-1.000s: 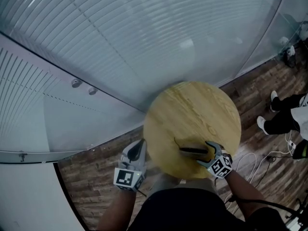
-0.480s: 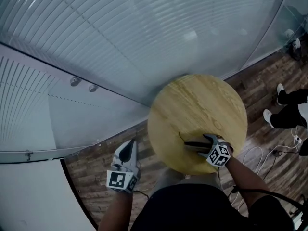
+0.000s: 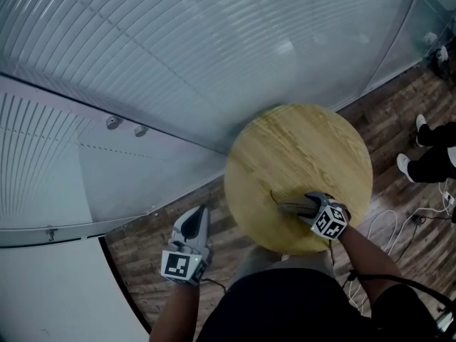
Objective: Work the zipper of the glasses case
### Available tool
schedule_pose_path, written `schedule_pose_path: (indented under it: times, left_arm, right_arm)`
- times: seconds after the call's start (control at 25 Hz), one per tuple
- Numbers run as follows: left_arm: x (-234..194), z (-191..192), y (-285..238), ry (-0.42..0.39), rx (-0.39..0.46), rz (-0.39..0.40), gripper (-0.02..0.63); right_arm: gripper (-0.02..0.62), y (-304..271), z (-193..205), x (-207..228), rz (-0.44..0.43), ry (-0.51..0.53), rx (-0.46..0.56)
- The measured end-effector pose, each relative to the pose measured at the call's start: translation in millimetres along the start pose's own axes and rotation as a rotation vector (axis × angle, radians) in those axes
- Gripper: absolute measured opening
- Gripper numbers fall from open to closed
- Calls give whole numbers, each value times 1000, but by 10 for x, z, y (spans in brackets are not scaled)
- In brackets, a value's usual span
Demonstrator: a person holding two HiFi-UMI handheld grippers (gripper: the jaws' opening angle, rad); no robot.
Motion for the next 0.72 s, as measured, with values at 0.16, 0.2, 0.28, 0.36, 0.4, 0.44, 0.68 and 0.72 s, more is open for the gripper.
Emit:
schedule_pose_path:
  times: [0.16,0.2,0.28,0.36,0.4,0.44,0.68,0.72]
  left_arm:
    - [25,-22,-38,15,-9,31,3]
    - [41,-30,-26,25,-7,50,3]
    - [129,-98,-3,56,28,128,3]
    - [211,-150,-7,90,57,206,3]
    - [238,-167,-18,101,66,230,5]
    - [252,-172,-26,108,69,243,5]
    - [208,-134,-52,121,54,279,5]
    - [190,-114,-63,126,44,279,5]
  right_arm:
    - [308,102,-53,26,63,-69,54]
    - [307,149,-84,38,84,-90,76]
    - [304,247,-144,61,121,-138,123]
    - [298,335,-181,96,150,-195,156]
    - [296,370,-188,111,161,-223,166]
    - [296,400,-194,120,169,-251,180]
    - [291,569,-342,172,231,-354,292]
    - [291,595,-379,180,240,-354,298]
Point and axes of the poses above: the fingertips, and each gripper's own axes: y backward along the fingers, x to its right, z out of its underside, the point moved 4 cm from there along y, backward along the fingers, and after that the axes turned 12 degrees about y, right-handed, at the moved point
